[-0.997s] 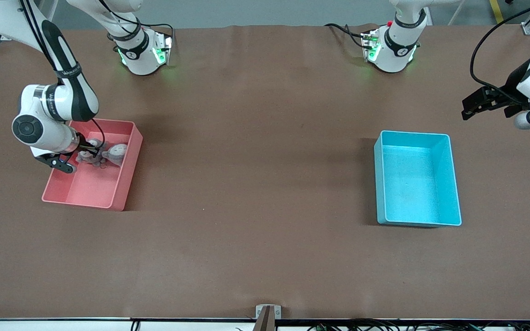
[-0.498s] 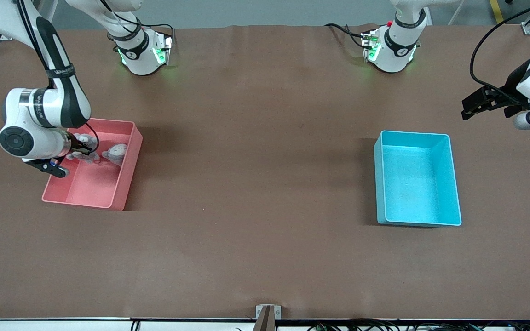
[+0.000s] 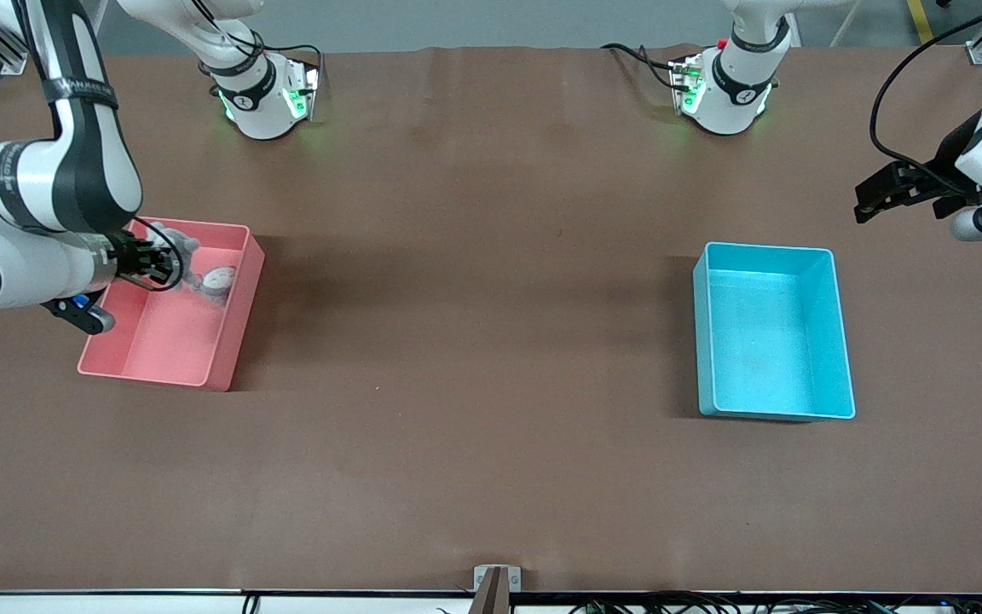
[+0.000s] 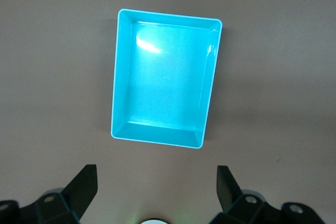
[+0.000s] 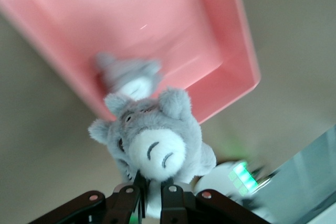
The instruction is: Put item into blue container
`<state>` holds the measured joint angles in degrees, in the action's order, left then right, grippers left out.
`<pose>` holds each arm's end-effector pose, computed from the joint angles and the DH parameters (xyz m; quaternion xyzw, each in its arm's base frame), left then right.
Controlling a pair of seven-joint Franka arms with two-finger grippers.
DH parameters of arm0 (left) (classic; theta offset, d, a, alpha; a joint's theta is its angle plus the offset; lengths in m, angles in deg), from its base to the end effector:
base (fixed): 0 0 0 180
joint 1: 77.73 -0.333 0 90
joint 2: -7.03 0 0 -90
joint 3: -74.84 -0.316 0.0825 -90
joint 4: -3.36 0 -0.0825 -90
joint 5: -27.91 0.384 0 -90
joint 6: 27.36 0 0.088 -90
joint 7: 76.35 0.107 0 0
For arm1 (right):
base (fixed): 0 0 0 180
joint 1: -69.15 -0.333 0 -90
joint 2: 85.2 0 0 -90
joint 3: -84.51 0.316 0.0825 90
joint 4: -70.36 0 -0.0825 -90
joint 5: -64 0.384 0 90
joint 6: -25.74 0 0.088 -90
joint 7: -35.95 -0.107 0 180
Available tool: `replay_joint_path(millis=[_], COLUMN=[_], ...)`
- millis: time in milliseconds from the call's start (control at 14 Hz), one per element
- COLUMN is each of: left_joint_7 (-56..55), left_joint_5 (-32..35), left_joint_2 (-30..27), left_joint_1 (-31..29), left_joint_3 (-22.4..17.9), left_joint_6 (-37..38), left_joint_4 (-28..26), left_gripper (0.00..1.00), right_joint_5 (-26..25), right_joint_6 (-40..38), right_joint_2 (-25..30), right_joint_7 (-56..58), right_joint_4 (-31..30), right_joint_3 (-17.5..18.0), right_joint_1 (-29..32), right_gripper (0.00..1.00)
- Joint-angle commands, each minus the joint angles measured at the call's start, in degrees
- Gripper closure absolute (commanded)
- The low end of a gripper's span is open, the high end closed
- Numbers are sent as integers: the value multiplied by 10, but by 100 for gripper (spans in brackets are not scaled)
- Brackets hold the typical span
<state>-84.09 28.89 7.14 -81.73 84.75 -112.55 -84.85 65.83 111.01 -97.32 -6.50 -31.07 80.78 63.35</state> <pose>0.5438 -0.0542 0.6309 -0.9995 -0.0164 0.0261 0.0116 0.5582 0.0257 0.4112 0.9089 -0.3380 -0.2292 0.0842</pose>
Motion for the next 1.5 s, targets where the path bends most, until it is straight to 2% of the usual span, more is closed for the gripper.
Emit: replay_joint_path(millis=[0,142,356,570,783,1068,1282,1424], left_joint_7=[11,11,11,11,12,12,12,11], left_joint_5=[-6,-6,-6,-6,-6,-6,-6,-6], left_joint_2=[1,1,0,-2,-3,-2,-1,3], left_joint_1=[0,0,0,-1,-1,-2,-1,2], left_joint_3=[0,0,0,-1,-1,-1,0,-1], left_joint_6=[9,9,9,9,9,9,9,9], left_joint_4=[7,7,8,8,8,8,8,8], left_gripper=[0,0,0,0,0,0,0,0], right_joint_5=[71,101,134,133,128,121,114,114], right_joint_6=[22,88,210,332,416,501,522,571], right_joint_2=[-2,-5,-42,-95,-138,-213,-265,-276], right_joint_7=[-125,-243,-388,-526,-617,-714,-755,-783], right_joint_4=[8,5,5,8,11,33,64,67], right_joint_3=[-2,-1,-1,-2,-3,-7,-7,-7], right_joint_1=[-58,-121,-206,-296,-359,-412,-415,-415], right_gripper=[100,100,100,100,100,100,99,99])
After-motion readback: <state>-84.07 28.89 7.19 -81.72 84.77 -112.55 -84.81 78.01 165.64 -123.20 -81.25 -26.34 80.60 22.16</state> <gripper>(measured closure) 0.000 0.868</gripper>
